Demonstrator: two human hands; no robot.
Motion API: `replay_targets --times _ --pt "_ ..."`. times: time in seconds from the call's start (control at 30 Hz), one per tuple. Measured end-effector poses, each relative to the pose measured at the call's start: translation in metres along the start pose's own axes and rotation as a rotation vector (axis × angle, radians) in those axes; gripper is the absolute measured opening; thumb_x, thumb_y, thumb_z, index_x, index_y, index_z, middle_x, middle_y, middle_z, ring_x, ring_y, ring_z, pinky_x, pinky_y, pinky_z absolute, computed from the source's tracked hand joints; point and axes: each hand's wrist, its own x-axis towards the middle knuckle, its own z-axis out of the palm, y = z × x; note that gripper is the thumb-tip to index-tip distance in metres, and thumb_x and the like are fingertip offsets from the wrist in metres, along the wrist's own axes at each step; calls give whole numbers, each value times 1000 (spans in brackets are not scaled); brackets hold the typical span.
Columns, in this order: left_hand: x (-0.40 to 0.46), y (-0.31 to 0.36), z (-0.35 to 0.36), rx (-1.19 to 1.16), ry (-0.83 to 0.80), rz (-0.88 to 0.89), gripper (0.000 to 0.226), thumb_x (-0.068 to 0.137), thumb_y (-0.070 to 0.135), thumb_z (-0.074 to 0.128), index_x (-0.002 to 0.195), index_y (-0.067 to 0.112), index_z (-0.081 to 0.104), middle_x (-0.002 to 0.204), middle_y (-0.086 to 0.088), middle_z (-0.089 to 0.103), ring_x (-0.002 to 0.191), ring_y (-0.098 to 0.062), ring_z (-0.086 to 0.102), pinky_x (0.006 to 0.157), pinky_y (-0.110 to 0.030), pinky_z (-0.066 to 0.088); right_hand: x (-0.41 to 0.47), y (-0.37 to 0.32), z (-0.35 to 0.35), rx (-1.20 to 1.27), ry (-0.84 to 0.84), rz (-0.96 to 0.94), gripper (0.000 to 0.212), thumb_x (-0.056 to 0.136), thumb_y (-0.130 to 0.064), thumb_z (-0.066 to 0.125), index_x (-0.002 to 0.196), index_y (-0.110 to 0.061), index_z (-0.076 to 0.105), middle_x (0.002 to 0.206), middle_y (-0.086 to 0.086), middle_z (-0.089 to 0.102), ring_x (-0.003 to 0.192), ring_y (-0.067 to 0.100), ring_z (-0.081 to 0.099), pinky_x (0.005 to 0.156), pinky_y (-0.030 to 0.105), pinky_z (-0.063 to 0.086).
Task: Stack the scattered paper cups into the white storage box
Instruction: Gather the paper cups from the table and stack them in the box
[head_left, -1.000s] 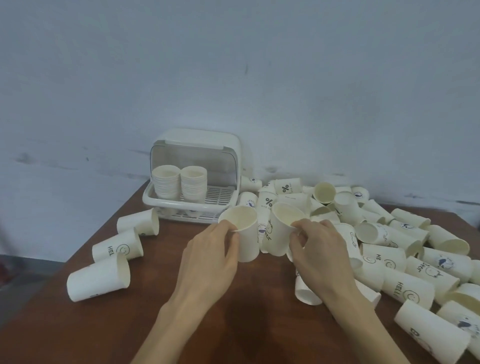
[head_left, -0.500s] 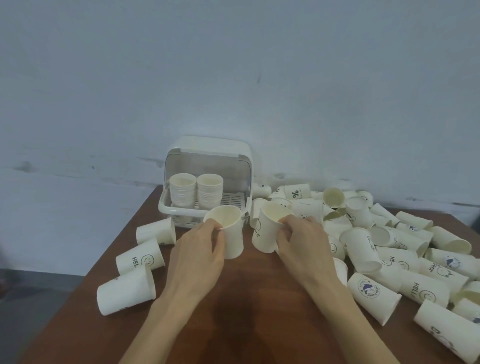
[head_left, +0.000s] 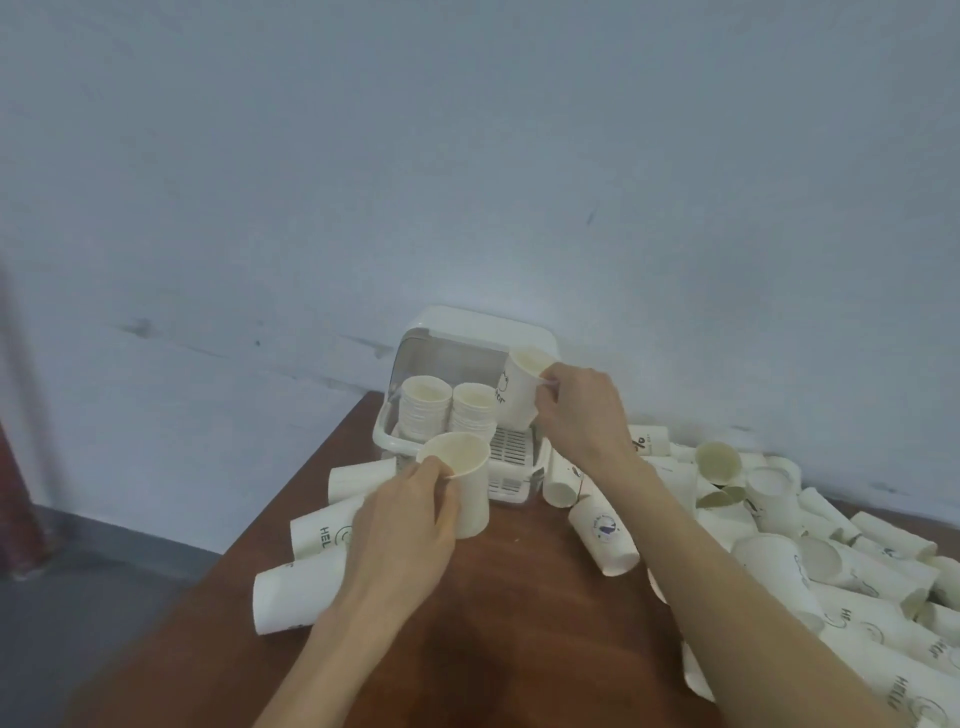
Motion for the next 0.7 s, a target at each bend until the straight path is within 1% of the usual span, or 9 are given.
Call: replay_targets --times 0.07,0.1,0.17,0.23,0.33,0.4,0.47,0.57,0.7 --pt "3 -3 -2 -2 12 7 12 96 33 45 90 27 53 79 8 59 73 -17 58 68 -42 50 23 -5 8 -8 1 -9 23 86 -14 45 94 -8 66 85 11 68 81 33 59 65 36 46" --pt "4 -5 -3 -1 17 14 12 96 33 45 90 27 53 79 8 58 73 -16 58 68 -42 50 33 -8 13 -23 1 -15 23 86 -14 45 94 -7 66 86 12 68 81 34 59 63 34 43" --pt "7 -8 -4 2 18 22 13 96 33 45 89 27 52 78 9 57 72 -15 57 67 -42 50 49 -13 24 -47 -12 -23 21 87 -14 44 91 -7 63 85 14 66 80 34 57 60 33 36" --pt "10 -12 -4 3 16 25 14 96 34 44 87 27 51 77 9 56 71 -15 56 66 -42 50 60 -16 35 -54 -24 -33 19 89 -14 43 90 -6 61 84 15 64 81 35 56 60 32 33" --pt "11 -18 -4 15 14 29 14 96 35 43 88 28 51 80 10 57 74 -15 57 68 -41 50 67 -17 53 -111 -45 -36 20 89 -14 42 92 -6 60 81 13 61 81 36 57 61 34 38" --pt "11 -21 -3 25 13 33 13 97 36 42 91 28 52 82 10 57 76 -14 56 69 -40 49 67 -16 61 -144 -65 -29 18 88 -12 41 87 -6 58 75 11 56 75 35 55 59 34 37" --pt "11 -26 -1 25 14 28 13 97 35 43 92 29 53 83 11 58 75 -12 56 69 -38 50 67 -15 70 -156 -89 -50 16 89 -11 41 82 -7 55 78 12 58 74 33 54 58 33 35" --pt "11 -32 2 10 11 17 11 97 35 43 93 30 52 82 12 58 74 -11 56 67 -36 50 65 -11 80 -193 -151 -91 15 88 -12 41 78 -10 52 84 15 63 77 35 58 59 33 38" --pt "10 -33 8 6 5 20 11 96 35 43 92 30 51 81 12 56 73 -12 55 66 -39 49 62 -9 89 -238 -244 -84 16 89 -11 41 75 -10 47 82 16 61 69 32 51 56 32 35"
